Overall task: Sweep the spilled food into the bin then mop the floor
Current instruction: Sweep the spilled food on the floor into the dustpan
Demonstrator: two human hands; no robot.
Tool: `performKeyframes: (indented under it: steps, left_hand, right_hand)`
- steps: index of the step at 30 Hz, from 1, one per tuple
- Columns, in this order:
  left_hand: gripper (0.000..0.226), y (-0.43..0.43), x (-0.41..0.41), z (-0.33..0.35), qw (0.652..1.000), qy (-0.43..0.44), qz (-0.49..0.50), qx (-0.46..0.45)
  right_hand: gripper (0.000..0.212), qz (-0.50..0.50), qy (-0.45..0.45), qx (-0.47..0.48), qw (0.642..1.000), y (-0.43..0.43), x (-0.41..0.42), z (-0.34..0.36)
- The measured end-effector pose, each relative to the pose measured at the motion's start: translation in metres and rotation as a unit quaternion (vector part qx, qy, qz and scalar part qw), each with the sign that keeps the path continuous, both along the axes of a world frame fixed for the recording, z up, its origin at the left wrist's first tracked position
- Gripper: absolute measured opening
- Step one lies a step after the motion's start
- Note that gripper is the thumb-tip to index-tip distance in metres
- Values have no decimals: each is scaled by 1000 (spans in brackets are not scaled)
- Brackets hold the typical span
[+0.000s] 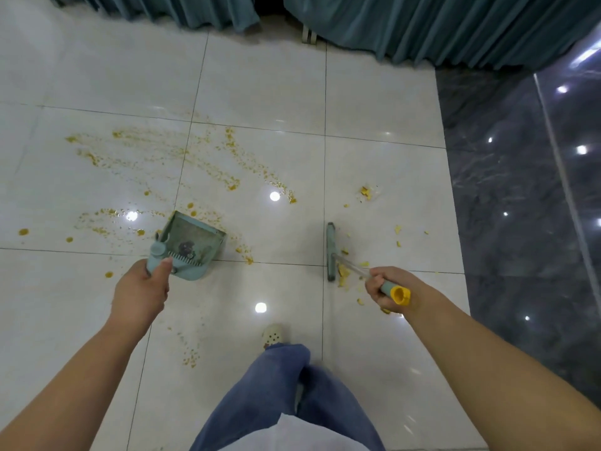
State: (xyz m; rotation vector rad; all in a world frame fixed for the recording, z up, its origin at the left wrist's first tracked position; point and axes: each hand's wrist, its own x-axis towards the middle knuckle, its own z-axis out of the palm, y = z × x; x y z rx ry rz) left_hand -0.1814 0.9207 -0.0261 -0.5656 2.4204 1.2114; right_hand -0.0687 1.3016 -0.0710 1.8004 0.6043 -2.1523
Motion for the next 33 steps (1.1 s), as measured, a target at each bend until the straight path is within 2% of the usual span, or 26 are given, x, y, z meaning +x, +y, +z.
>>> performKeyframes:
  steps: [8,13,18,23,28,33]
  left_hand:
    - [34,-16,6,6,999,21,22,-9]
    - [36,-30,23,4,998,19,55,-33]
    - [34,-35,39,0,996,11,61,-58]
    - [32,-36,47,-3,996,4,79,-45]
    - [33,-31,48,-2,998,2,51,-47]
    - [35,-19,41,-4,999,-6,13,-40]
  right_hand:
    - [5,80,8,-103,991,-29,-19,15]
    - [12,77,-1,-190,979,-67,-35,4]
    - [10,44,3,-226,973,-103,-42,-14]
    - [13,-4,16,-195,981,-110,-43,-31]
    - [15,-64,33,-189,979,-86,-32,-29]
    - [14,17,42,-126,991,-73,-34,2]
